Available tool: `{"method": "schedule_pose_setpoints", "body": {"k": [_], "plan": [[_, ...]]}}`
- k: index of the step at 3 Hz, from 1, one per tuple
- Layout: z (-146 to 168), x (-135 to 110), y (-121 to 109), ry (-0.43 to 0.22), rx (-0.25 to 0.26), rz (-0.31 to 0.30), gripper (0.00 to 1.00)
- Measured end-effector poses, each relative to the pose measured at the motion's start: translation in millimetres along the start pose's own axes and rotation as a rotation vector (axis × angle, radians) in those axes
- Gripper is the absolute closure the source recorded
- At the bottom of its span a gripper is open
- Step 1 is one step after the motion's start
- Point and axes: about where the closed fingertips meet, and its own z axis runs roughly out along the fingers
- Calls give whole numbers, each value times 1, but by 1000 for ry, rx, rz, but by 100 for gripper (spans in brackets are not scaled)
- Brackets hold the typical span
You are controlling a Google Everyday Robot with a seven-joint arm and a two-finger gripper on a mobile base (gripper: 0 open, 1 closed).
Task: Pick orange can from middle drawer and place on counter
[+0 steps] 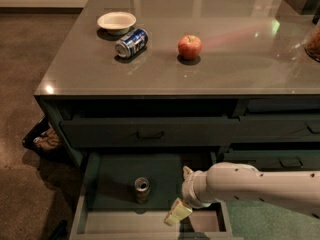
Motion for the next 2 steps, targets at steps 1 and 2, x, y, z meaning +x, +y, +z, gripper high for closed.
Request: {"method": "schedule_pose_setpoints", "body": {"k": [1,2], "plan": [[4,0,2,-7,-7,0,0],[35,-18,12,-64,-50,5,0]]}}
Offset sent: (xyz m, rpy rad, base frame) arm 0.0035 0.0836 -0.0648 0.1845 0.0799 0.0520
